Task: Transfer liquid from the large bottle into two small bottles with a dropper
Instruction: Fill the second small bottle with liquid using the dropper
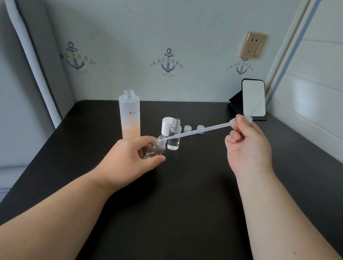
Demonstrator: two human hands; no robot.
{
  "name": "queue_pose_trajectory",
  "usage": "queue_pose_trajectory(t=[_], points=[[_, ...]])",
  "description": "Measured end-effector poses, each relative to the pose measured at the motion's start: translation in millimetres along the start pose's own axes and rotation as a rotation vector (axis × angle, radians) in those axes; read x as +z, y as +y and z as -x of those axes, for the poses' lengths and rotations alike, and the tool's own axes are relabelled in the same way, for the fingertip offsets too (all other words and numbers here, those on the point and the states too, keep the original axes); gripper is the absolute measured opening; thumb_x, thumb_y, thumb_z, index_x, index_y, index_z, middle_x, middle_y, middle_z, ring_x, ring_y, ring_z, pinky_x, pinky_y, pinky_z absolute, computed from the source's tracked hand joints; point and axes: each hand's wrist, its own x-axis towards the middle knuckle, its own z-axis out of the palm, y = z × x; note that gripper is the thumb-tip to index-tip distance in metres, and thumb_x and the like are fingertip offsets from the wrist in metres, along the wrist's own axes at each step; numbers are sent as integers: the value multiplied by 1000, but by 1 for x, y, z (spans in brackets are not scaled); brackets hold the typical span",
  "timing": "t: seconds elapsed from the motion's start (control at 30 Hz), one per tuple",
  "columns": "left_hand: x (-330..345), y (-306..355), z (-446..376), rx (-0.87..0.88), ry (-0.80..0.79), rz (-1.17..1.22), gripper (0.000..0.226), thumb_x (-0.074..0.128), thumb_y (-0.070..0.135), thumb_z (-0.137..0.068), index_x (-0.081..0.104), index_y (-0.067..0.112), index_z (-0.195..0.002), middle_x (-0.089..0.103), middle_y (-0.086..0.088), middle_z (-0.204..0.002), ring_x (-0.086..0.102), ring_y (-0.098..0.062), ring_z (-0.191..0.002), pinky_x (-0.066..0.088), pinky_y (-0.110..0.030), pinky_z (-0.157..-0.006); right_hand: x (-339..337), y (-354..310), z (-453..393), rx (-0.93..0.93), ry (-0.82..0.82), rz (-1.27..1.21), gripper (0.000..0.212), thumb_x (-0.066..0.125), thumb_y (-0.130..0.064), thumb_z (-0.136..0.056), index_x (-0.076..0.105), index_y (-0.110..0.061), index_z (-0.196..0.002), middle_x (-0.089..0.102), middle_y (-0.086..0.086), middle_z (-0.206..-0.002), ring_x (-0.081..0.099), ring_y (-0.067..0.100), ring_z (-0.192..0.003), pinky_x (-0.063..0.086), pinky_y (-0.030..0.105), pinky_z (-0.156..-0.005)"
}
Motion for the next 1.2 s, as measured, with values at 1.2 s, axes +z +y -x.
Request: queue_pose_trajectory(t=[1.2], points=[[-13, -14, -11, -307, 497, 325, 67, 73, 47, -84, 41, 33, -141, 55, 15, -124, 55, 0, -111, 45, -22, -84, 0, 3, -1, 98, -63, -124, 8, 69, -13, -93, 70, -7, -88, 71, 3, -80, 65, 15, -66, 51, 23, -62]])
